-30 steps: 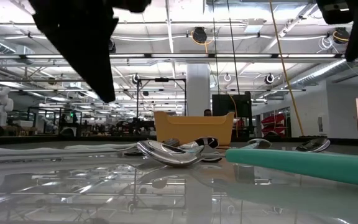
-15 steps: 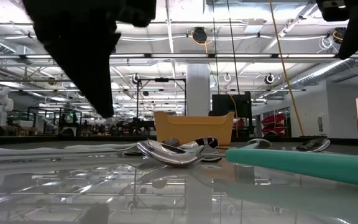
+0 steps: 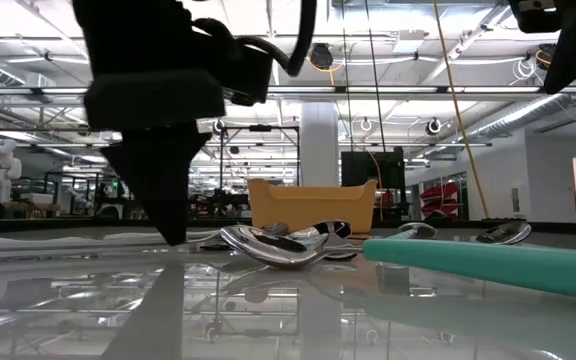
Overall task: Sort silverware by color (type)
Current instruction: Put the white patterned spoon into the yellow bin
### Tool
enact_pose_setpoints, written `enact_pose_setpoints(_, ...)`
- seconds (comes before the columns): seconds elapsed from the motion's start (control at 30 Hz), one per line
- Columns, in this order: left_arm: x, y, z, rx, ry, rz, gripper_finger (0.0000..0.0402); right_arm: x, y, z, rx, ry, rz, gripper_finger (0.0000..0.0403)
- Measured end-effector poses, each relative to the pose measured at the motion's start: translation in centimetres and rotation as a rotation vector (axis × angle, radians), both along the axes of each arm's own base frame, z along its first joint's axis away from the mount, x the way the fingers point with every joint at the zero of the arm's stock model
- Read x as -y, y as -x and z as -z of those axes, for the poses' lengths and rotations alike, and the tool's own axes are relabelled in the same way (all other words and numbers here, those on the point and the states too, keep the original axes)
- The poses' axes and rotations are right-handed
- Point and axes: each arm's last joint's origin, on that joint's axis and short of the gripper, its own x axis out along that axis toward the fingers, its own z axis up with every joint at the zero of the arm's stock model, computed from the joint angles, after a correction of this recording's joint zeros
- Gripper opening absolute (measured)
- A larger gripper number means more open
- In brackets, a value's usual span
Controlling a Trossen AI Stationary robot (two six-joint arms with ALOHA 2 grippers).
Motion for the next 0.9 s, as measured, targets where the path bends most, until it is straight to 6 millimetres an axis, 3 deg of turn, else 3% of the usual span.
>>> enact_pose_setpoints(0.33,-1.0,-0.8,0.8,-0.011,0.018,-0.016,0.0066,0.0,0.0,0.0,0.001,-0.007,0.008,0.0109)
enact_pose_setpoints(0.53,-1.2,-1.0,2.6,-0.070,0.005,-0.040,0.0061,0.0,0.0,0.0,-0.003,-0.014,0.016,0.0109)
enact_pose_setpoints(0.9,-0.9,-1.7,2.6,-0.035,0.064,0.061,0.0047,0.0,0.0,0.0,-0.002,-0.013,0.016,0.0109)
